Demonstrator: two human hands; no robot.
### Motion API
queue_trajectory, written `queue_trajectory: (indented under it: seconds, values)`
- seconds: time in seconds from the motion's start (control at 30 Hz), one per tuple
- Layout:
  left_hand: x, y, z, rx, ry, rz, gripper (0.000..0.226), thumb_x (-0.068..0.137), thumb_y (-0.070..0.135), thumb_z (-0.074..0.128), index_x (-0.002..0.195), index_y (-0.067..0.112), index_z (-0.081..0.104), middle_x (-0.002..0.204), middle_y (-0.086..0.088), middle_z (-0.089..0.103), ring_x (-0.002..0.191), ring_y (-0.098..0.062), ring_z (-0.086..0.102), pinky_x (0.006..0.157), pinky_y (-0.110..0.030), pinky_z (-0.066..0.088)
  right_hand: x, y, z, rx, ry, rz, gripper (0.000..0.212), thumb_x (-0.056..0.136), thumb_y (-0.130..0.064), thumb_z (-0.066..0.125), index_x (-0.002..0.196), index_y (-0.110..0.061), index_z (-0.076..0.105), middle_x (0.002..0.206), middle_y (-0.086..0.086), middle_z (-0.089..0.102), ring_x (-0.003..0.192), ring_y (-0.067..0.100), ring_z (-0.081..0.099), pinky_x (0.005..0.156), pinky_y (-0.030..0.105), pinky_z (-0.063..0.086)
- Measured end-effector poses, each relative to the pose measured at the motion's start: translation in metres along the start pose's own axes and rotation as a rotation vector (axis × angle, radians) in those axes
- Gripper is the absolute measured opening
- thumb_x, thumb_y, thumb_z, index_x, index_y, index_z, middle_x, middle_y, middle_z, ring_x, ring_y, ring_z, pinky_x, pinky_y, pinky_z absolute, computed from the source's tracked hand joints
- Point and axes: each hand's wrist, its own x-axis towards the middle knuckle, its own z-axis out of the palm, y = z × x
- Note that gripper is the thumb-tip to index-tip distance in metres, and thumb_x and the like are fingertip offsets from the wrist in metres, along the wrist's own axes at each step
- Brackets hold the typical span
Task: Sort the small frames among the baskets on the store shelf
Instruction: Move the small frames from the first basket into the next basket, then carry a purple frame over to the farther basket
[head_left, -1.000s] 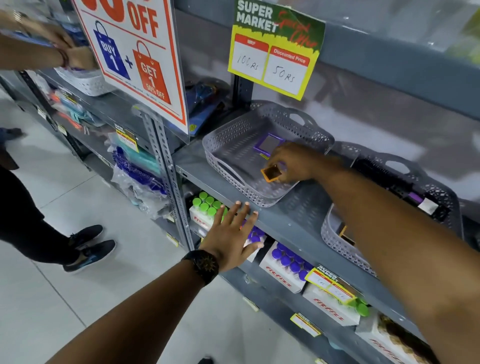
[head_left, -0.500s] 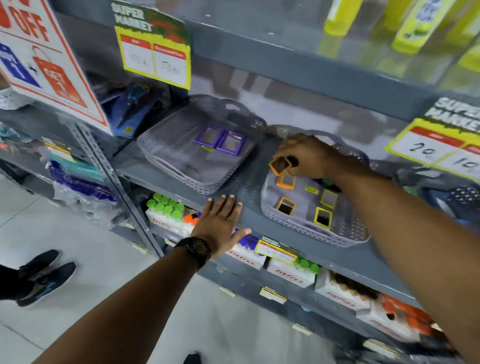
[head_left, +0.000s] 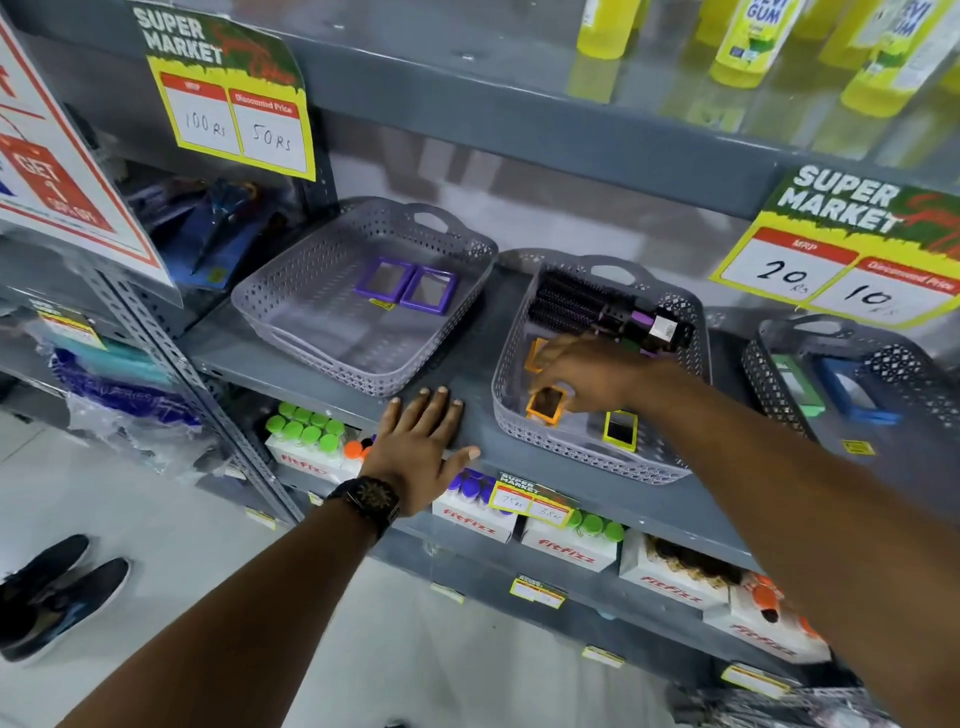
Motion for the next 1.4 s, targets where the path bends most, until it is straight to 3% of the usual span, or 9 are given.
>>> queue_trajectory:
  seconds: [0.23,0.33,0.6,0.73,0.83,0.97,1.17,1.3,1.4]
  values:
    - [0.002,-0.006,-0.004,0.019,-0.006,0.006,0.089,0.086,0.075,-0.008,0.157,0.027,0.018,0.165,0.000,0.014,0.152,-0.026,0.008,0.122,-0.049,0.004,0.006,-0.004,0.008,-0.051,-0.040,-0.026,0.052,0.080,-0.024,0.072,0.129,-0.036,0.060,0.148,0.003,0.048,0.138,0.024,0.037,0.110,0.042,0.035]
    - [0.002,-0.005,-0.004,0.027,-0.010,0.013,0.082,0.092,0.071,0.003,0.156,0.024,0.022,0.164,-0.003,0.018,0.151,-0.028,0.011,0.122,-0.051,0.007,0.003,-0.004,0.005,-0.015,-0.031,-0.011,0.063,0.076,-0.018,0.073,0.135,-0.031,0.055,0.147,0.004,0.047,0.137,0.026,0.039,0.111,0.041,0.036]
    - [0.013,-0.005,-0.013,0.007,-0.023,0.095,0.091,0.090,0.073,-0.006,0.155,0.018,0.024,0.163,-0.011,0.020,0.151,-0.030,0.012,0.122,-0.051,0.013,0.029,0.015,-0.048,0.287,0.303,0.097,0.074,0.066,-0.001,0.071,0.137,-0.018,0.057,0.142,0.009,0.054,0.132,0.024,0.048,0.108,0.022,0.031]
    - [0.016,-0.009,-0.008,0.018,0.012,0.110,0.076,0.096,0.066,0.020,0.151,0.016,0.034,0.160,-0.012,0.030,0.148,-0.032,0.023,0.120,-0.050,0.020,0.069,0.013,-0.065,0.374,0.451,0.057,0.062,0.072,-0.028,0.074,0.132,-0.018,0.060,0.134,0.012,0.060,0.124,0.028,0.056,0.107,0.038,0.042]
    - [0.015,-0.012,0.001,0.010,0.152,0.161,0.066,0.098,0.060,0.037,0.142,0.012,0.050,0.150,-0.015,0.047,0.139,-0.035,0.040,0.113,-0.050,0.033,0.104,0.004,-0.071,0.403,0.484,0.039,0.060,0.074,-0.028,0.082,0.129,-0.011,0.062,0.128,0.014,0.064,0.118,0.029,0.060,0.102,0.037,0.046]
    - [0.015,-0.016,0.006,-0.004,0.242,0.196,0.064,0.099,0.061,0.040,0.139,0.013,0.053,0.147,-0.014,0.051,0.135,-0.034,0.044,0.110,-0.048,0.037,0.149,-0.002,-0.079,0.434,0.450,0.068,0.064,0.074,-0.029,0.084,0.131,-0.012,0.060,0.132,0.012,0.062,0.122,0.025,0.057,0.097,0.020,0.037]
    - [0.017,-0.028,0.012,0.017,0.242,0.241,0.065,0.099,0.063,0.037,0.143,0.016,0.048,0.149,-0.012,0.048,0.138,-0.031,0.040,0.113,-0.045,0.033,0.212,0.001,-0.080,0.413,0.280,0.142,0.085,0.077,-0.056,0.074,0.147,-0.022,0.041,0.155,0.000,0.039,0.141,0.020,0.037,0.113,0.028,0.028]
    - [0.016,-0.028,0.014,0.001,0.270,0.227,0.066,0.099,0.064,0.036,0.144,0.017,0.047,0.151,-0.008,0.046,0.140,-0.029,0.039,0.114,-0.044,0.033,0.241,-0.005,-0.080,0.413,0.230,0.050,0.074,0.071,-0.070,0.071,0.130,-0.029,0.054,0.129,-0.002,0.061,0.112,0.019,0.061,0.097,0.034,0.048]
    - [0.019,-0.029,0.015,0.015,0.287,0.222,0.065,0.098,0.063,0.034,0.144,0.019,0.048,0.151,-0.007,0.047,0.139,-0.028,0.040,0.114,-0.043,0.034,0.259,-0.007,-0.074,0.401,0.221,0.105,0.076,0.060,-0.080,0.070,0.116,-0.030,0.056,0.104,-0.007,0.067,0.089,0.015,0.065,0.085,0.035,0.053]
